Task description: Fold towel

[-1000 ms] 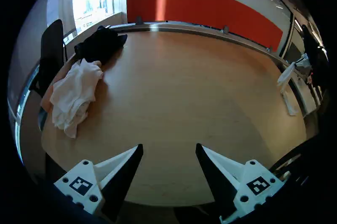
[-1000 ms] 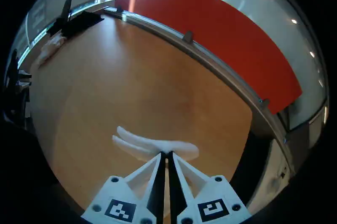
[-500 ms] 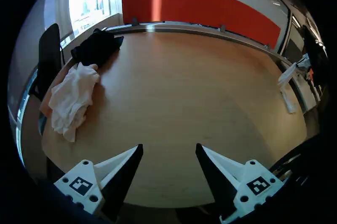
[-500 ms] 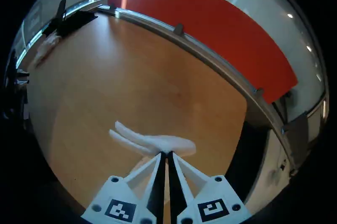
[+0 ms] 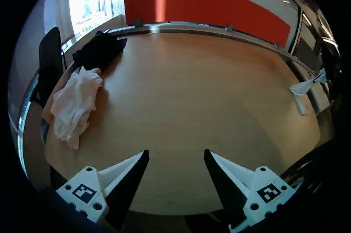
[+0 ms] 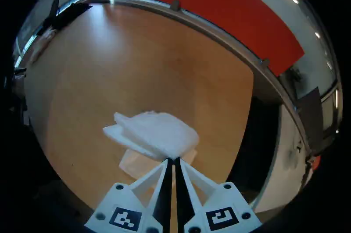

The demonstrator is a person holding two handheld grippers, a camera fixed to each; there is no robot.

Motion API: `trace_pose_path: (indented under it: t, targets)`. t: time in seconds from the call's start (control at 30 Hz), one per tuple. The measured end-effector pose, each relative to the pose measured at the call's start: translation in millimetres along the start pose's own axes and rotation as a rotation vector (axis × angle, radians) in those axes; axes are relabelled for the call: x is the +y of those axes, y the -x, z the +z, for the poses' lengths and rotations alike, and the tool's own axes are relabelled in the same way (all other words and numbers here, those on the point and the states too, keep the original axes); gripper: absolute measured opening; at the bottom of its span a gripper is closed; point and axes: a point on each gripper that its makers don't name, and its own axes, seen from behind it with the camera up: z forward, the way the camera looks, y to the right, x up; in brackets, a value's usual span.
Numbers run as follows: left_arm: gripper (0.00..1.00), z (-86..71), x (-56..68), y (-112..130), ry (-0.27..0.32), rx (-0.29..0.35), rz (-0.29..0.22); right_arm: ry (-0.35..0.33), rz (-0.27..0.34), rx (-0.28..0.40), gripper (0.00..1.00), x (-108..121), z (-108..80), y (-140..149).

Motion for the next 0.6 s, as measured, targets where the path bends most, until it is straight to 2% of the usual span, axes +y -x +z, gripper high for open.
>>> trace_pose_path:
  t: [0.3,0.6]
  targets:
    - [0.93,-3.1,-0.3,5.2,-0.006,-0.008,0.023,0.003,0.081,-0.069,0.04,-3.7,20.1,60.0]
    - [0.93,-5.3,-0.8,7.7,-0.016,-0.015,0.040,0.005,0.131,-0.091,0.04,-4.1,30.0,83.0]
